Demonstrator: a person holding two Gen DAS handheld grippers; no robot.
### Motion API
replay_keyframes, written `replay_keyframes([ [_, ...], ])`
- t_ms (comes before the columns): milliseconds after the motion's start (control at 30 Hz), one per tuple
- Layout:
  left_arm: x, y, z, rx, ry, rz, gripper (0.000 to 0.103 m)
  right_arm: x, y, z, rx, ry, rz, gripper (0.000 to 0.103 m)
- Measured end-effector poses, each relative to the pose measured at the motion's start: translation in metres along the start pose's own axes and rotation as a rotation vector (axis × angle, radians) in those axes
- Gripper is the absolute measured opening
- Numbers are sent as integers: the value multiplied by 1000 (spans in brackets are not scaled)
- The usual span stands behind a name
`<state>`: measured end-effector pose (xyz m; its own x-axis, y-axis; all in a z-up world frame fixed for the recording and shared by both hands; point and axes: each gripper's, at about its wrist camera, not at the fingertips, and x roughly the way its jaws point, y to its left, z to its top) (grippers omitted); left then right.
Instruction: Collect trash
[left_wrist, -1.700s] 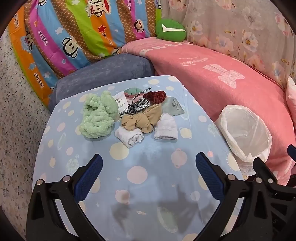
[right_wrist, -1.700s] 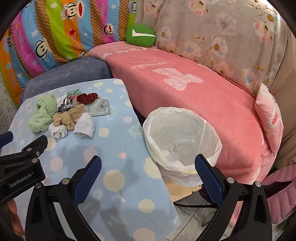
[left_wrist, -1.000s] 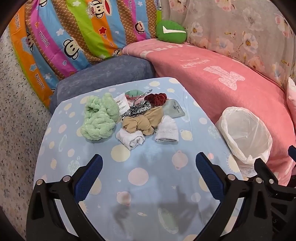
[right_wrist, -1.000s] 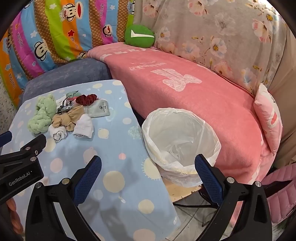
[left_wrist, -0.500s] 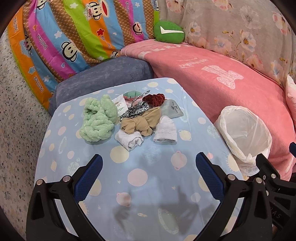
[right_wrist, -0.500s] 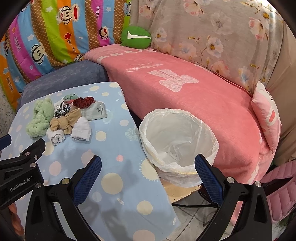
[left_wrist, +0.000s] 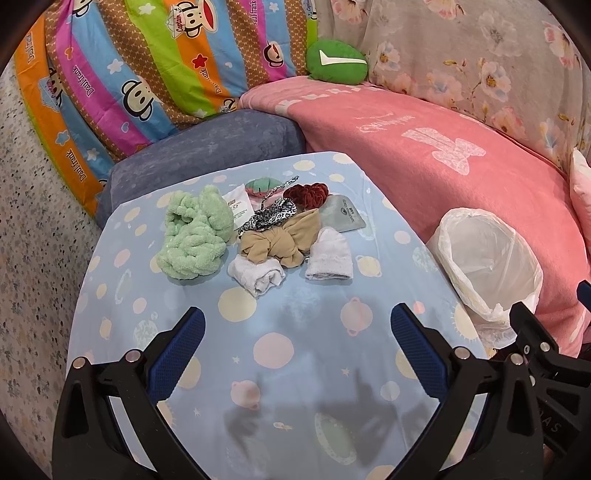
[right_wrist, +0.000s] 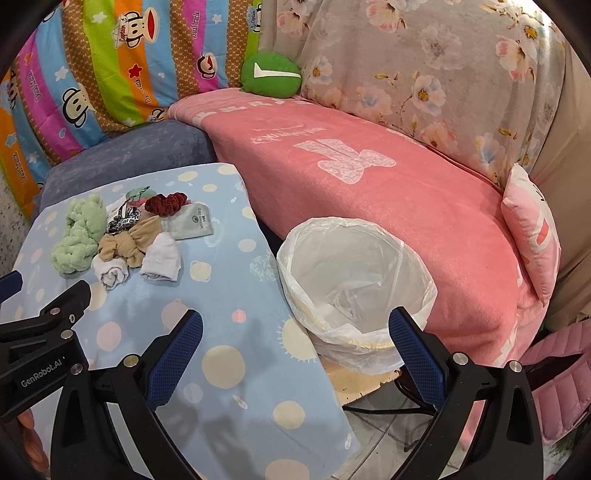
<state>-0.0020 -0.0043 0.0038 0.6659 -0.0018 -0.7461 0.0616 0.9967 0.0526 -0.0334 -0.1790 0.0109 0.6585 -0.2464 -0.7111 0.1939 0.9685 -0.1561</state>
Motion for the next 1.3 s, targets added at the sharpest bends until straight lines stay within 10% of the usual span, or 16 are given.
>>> replay_keyframes([
  [1300, -2, -2, -4, 1, 4, -5, 96, 1, -3, -2, 2, -5, -3, 96],
])
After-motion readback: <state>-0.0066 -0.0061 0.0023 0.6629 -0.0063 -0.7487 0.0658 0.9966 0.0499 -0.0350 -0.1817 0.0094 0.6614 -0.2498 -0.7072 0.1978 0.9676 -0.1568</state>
